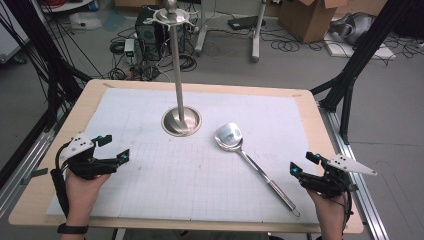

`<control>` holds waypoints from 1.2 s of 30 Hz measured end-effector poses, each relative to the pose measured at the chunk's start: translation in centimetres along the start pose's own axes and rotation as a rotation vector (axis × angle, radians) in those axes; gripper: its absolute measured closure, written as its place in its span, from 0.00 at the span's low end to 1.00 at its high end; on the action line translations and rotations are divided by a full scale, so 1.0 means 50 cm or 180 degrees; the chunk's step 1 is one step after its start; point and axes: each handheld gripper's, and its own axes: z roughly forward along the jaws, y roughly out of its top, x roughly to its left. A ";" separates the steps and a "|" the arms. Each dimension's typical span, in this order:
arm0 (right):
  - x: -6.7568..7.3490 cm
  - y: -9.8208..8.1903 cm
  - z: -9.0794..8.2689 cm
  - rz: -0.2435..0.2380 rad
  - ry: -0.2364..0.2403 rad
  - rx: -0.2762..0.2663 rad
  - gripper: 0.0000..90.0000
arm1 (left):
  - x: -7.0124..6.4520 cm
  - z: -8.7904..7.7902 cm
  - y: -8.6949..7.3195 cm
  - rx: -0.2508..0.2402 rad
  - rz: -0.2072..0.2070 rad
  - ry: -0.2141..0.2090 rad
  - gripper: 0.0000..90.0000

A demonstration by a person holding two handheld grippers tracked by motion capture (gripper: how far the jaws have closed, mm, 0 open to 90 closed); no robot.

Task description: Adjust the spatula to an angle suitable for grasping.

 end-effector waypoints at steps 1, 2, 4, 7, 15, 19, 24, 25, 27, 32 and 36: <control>0.001 0.000 0.001 0.0001 0.0003 0.0003 0.26 | 0.001 0.000 0.001 -0.0005 0.0009 0.0004 0.18; 0.002 0.001 0.001 0.0001 0.0008 0.0009 0.25 | 0.001 0.001 0.002 -0.0010 -0.0005 -0.0009 0.18; 0.004 0.000 0.000 -0.0005 0.0005 0.0016 0.25 | 0.000 0.005 0.002 -0.0004 -0.0006 -0.0022 0.18; 0.005 -0.002 -0.004 0.0001 -0.0008 0.0009 0.25 | -0.004 0.011 -0.001 0.0021 0.0002 -0.0040 0.18; 0.016 -0.001 -0.018 -0.0037 0.0019 -0.0013 0.30 | -0.004 0.013 0.004 0.0008 0.0019 -0.0041 0.18; 0.026 -0.007 -0.031 -0.0075 0.0041 0.0012 0.37 | -0.004 0.015 0.001 0.0030 0.0030 -0.0046 0.18; 0.034 -0.014 -0.041 -0.0086 0.0064 -0.0029 0.45 | -0.007 0.016 0.002 0.0025 0.0029 -0.0047 0.18; 0.036 -0.017 -0.042 -0.0080 0.0084 -0.0026 0.49 | -0.007 0.015 0.002 0.0027 0.0025 -0.0045 0.18; 0.044 -0.022 -0.043 -0.0119 0.0113 0.0023 0.53 | -0.006 0.016 0.000 0.0028 0.0017 -0.0045 0.18; 0.061 -0.041 -0.043 -0.0125 0.0167 0.0140 0.65 | -0.002 0.017 -0.002 0.0043 -0.0017 -0.0051 0.18; 0.079 -0.061 -0.045 -0.0119 0.0179 0.0226 0.80 | 0.000 0.017 -0.004 0.0038 -0.0035 -0.0035 0.18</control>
